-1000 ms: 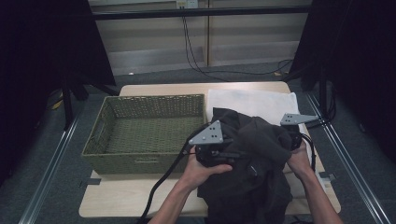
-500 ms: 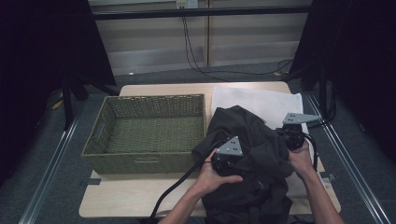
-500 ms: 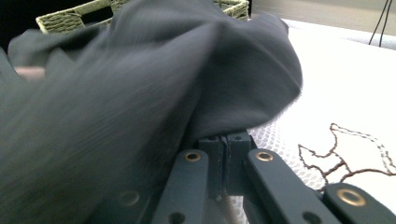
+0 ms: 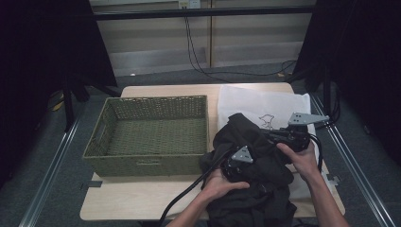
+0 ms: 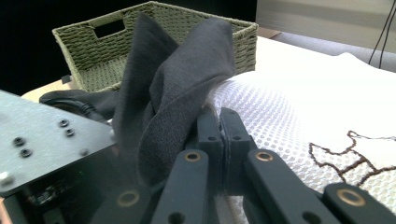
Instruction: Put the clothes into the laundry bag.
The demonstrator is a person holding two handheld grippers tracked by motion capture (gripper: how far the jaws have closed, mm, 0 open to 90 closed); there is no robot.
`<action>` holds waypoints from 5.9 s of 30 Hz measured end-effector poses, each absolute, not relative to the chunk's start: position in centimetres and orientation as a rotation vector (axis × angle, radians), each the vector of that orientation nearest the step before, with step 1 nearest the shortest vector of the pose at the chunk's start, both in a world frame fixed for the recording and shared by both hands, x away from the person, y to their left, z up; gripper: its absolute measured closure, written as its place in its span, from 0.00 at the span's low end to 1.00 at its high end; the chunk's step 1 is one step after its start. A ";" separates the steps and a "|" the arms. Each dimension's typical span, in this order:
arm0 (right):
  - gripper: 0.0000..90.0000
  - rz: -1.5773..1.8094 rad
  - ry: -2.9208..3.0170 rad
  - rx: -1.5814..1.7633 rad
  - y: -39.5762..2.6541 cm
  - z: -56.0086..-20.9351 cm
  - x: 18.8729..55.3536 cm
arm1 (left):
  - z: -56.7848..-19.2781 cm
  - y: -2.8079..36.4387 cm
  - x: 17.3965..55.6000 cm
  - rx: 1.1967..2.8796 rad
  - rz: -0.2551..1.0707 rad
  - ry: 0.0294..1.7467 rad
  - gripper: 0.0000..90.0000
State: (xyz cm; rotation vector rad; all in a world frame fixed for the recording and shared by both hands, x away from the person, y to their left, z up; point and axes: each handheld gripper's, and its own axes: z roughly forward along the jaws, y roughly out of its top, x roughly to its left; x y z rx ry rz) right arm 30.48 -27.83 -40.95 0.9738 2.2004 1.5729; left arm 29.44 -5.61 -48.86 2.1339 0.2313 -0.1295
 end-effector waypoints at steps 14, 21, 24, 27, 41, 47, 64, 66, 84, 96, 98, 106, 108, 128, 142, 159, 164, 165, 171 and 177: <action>0.99 1.550 2.140 1.066 -28.5 -42.4 31.4 | -45.3 -2.7 28.1 1.908 -0.194 0.201 0.41; 0.99 1.558 2.139 1.075 -28.6 -42.5 31.5 | -41.8 0.4 29.0 1.835 -0.153 0.193 0.47; 0.99 1.556 2.143 1.067 -28.6 -42.4 31.5 | -40.2 2.0 29.8 1.814 -0.155 0.214 0.48; 0.99 1.557 2.144 1.066 -28.6 -42.4 31.5 | -38.7 3.4 30.9 1.824 -0.090 0.248 0.43; 0.99 1.568 2.138 1.025 -28.2 -41.4 31.0 | -38.9 4.0 36.2 1.897 -0.074 0.464 0.25; 0.99 1.571 2.144 1.015 -28.1 -41.2 30.9 | -38.9 3.1 36.3 2.022 -0.051 0.461 0.61; 0.99 1.564 2.150 0.985 -27.8 -40.0 30.6 | -39.0 -4.3 32.3 2.049 -0.062 0.377 0.62; 0.99 1.564 2.147 0.983 -28.0 -39.9 30.4 | -39.8 -5.3 31.8 2.058 -0.035 0.359 0.60; 0.99 1.523 2.201 0.993 -27.9 -40.4 28.1 | -47.3 -7.2 32.5 2.084 -0.066 0.445 0.55; 0.99 1.487 2.252 1.069 -28.4 -43.7 27.7 | -44.9 -4.2 30.6 1.949 -0.101 0.357 0.53; 0.99 1.488 2.253 1.073 -28.5 -43.9 27.9 | -44.5 -3.8 29.9 1.962 -0.111 0.331 0.52; 0.99 1.484 2.247 1.088 -28.6 -44.2 28.2 | -43.7 -2.5 26.9 1.910 -0.104 0.230 0.52; 0.99 1.486 2.248 1.089 -28.5 -44.2 28.3 | -45.0 -2.6 26.7 1.960 -0.147 0.213 0.49; 0.99 1.457 2.273 1.092 -28.2 -44.6 28.5 | -49.4 -2.6 24.8 2.124 -0.165 0.125 0.07; 0.99 1.464 2.270 1.088 -28.0 -43.7 28.2 | -49.6 -2.6 25.1 2.193 0.079 0.197 0.81; 0.99 1.534 2.267 1.009 -26.4 -39.9 25.5 | -46.7 -4.6 29.0 2.088 0.062 0.454 0.85; 0.98 1.504 2.294 1.054 -26.8 -42.0 25.0 | -49.2 -5.2 29.4 2.099 0.063 0.498 0.84; 0.97 1.472 2.301 1.050 -27.0 -42.4 25.0 | -49.2 -5.2 29.3 2.114 0.070 0.480 0.83; 0.77 1.501 2.254 1.059 -29.2 -43.4 25.7 | -49.4 -5.3 29.4 2.159 0.061 0.432 0.80; 0.55 1.406 2.216 1.102 -31.8 -43.4 25.9 | -49.4 -5.3 29.5 2.167 0.056 0.415 0.79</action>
